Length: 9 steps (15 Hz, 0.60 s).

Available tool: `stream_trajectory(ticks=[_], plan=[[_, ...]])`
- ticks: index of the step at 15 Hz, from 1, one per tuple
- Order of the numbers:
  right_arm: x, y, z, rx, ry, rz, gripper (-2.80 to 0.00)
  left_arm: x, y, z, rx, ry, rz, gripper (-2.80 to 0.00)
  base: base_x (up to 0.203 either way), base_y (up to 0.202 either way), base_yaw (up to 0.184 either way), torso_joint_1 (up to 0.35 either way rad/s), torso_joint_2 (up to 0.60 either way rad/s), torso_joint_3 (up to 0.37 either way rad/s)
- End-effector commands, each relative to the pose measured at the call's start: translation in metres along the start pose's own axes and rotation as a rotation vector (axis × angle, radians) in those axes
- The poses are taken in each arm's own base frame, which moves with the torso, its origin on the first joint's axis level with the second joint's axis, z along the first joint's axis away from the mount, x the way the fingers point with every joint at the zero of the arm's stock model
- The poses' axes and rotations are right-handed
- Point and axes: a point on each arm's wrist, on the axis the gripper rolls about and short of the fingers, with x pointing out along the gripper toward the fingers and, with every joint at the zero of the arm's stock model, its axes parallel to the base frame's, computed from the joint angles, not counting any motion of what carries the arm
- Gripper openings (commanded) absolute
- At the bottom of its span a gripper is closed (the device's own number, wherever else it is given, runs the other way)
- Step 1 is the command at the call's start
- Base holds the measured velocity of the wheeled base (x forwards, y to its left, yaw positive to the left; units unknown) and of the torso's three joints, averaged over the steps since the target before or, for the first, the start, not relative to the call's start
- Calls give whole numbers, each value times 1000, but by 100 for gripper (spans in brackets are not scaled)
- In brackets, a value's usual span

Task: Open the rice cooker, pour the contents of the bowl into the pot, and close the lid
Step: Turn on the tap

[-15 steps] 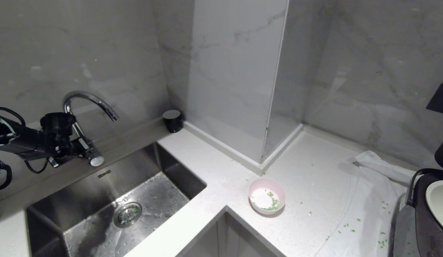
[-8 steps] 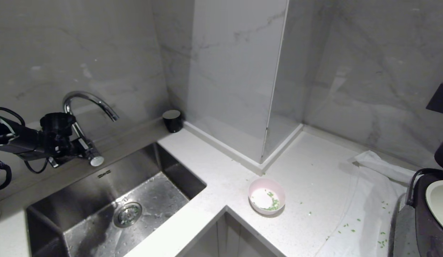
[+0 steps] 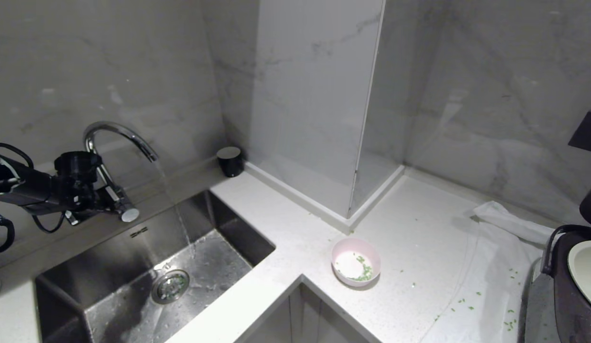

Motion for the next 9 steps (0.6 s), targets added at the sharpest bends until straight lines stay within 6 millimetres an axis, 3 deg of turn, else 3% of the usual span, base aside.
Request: stream_trajectory(ticks=[1, 5, 6, 9], plan=[[0, 0, 0, 0, 0, 0, -280, 2, 0, 1, -7, -5, 3, -280, 0, 0, 0, 0, 0, 0], [0, 0, 0, 0, 0, 1, -280, 4, 1, 0, 16, -3, 5, -280, 0, 0, 0, 0, 0, 0], [0, 0, 0, 0, 0, 0, -280, 3, 0, 1, 16, -6, 5, 0, 0, 0, 0, 0, 0, 0], [0, 0, 0, 0, 0, 1, -280, 3, 0, 5, 10, -17, 1, 0, 0, 0, 0, 0, 0, 0]])
